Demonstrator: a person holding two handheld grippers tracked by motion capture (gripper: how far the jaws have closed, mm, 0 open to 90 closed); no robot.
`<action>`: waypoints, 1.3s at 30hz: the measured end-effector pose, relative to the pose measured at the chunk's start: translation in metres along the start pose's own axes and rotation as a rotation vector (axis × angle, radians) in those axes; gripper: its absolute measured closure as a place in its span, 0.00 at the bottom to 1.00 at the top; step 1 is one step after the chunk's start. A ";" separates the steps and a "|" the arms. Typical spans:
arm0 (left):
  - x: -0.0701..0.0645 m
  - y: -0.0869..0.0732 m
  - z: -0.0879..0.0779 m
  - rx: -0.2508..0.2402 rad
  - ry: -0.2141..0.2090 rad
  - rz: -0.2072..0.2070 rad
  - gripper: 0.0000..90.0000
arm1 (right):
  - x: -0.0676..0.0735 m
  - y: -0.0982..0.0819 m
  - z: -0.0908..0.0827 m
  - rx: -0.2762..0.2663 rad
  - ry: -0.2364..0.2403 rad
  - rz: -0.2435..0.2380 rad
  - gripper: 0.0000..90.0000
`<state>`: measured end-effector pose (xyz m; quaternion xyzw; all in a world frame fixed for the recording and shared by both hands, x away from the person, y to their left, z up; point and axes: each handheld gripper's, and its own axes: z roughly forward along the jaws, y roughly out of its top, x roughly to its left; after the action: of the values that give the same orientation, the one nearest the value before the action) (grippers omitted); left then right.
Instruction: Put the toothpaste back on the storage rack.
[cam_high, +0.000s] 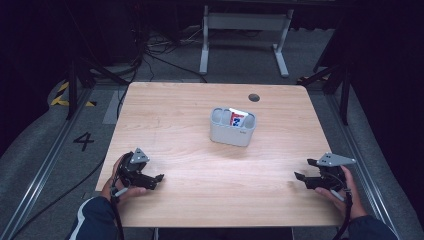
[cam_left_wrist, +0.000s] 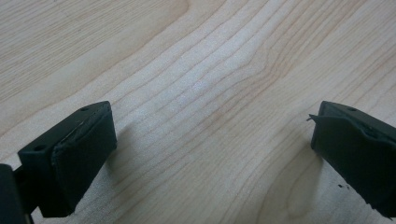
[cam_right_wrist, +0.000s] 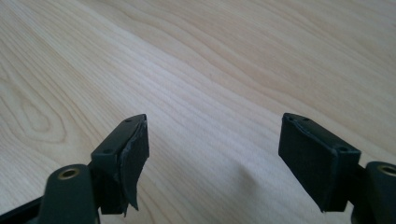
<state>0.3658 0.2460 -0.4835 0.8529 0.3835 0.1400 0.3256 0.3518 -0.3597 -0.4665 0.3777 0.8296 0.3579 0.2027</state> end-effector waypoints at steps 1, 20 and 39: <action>0.000 0.000 0.000 0.002 0.000 0.001 0.00 | 0.000 -0.003 -0.001 -0.001 -0.001 0.014 0.27; -0.001 0.001 0.000 0.005 0.002 -0.007 0.00 | -0.010 -0.027 0.000 0.015 -0.021 0.120 0.20; -0.001 0.001 0.001 0.002 0.006 -0.005 0.00 | -0.010 -0.027 0.001 0.016 -0.023 0.119 0.20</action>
<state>0.3663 0.2445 -0.4834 0.8518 0.3868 0.1411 0.3238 0.3453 -0.3795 -0.4867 0.4322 0.8061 0.3582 0.1874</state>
